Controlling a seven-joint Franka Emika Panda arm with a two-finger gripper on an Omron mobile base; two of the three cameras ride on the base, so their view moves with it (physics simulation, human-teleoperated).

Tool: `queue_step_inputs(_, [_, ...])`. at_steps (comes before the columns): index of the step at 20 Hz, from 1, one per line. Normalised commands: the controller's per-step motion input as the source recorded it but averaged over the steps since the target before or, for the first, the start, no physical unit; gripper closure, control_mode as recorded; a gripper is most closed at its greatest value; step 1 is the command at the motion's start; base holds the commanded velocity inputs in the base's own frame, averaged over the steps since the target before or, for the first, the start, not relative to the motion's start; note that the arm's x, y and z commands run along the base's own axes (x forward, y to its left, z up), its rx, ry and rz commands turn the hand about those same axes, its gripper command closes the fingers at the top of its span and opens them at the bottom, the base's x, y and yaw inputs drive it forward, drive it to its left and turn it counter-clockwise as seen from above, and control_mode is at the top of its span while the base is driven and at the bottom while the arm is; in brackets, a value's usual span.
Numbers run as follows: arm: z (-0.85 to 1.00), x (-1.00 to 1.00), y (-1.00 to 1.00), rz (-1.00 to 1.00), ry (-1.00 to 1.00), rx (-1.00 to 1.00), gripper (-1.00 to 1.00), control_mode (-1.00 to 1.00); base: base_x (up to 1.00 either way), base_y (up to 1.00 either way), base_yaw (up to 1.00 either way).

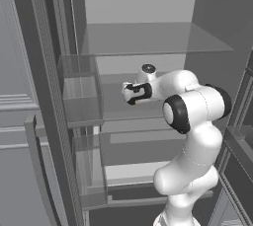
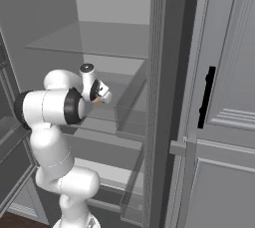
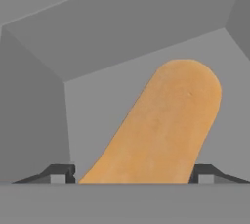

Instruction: Place one squash and one chicken drumstick in each tupperware on the nearby counter, to pack two identical lunches.

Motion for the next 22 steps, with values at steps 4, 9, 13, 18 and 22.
queue_step_inputs(4, [0.44, -0.55, -0.13, 0.16, -0.04, 0.07, 1.0, -1.0, 0.0, 0.0, 0.0])
queue_step_inputs(9, [0.61, -0.91, -0.1, 0.19, -0.03, -0.01, 1.0, -1.0, 0.0, 0.0, 0.0])
queue_step_inputs(13, [0.52, -0.91, -0.22, 0.42, 0.0, -0.2, 1.0, -1.0, 0.0, 0.0, 0.0])
queue_step_inputs(18, [0.33, -1.0, -0.13, 0.45, 0.0, -0.32, 1.0, -1.0, 0.0, 0.0, 0.0])
queue_step_inputs(22, [0.48, -1.0, 0.0, 0.36, 0.0, -0.28, 1.0, -1.0, 0.0, 0.0, 0.0])
